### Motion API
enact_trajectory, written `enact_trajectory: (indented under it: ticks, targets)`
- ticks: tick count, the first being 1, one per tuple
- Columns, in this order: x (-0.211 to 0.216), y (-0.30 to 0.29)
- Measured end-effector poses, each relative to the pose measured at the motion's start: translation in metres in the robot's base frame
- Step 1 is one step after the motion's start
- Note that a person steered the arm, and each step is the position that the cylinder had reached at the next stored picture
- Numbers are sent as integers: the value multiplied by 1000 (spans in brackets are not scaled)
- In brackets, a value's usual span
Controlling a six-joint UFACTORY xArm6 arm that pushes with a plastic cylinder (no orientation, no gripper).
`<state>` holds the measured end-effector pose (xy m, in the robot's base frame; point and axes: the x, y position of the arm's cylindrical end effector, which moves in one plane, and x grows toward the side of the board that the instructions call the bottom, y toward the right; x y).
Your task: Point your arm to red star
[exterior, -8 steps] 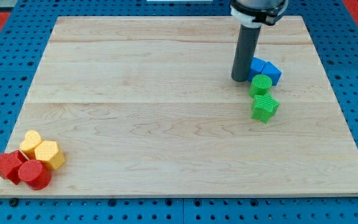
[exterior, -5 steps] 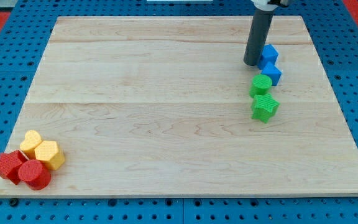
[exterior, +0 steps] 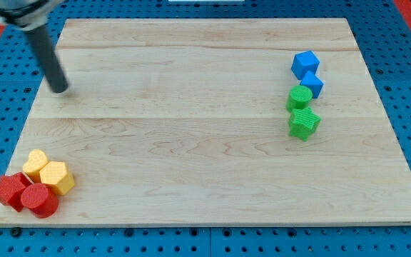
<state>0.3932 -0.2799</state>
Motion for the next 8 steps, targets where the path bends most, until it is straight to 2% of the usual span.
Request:
enact_trajectory:
  ticks: [2,4,6,8]
  targets:
    - [22,-25]
    - [108,-25]
    - [124,-24]
    - [196,-24]
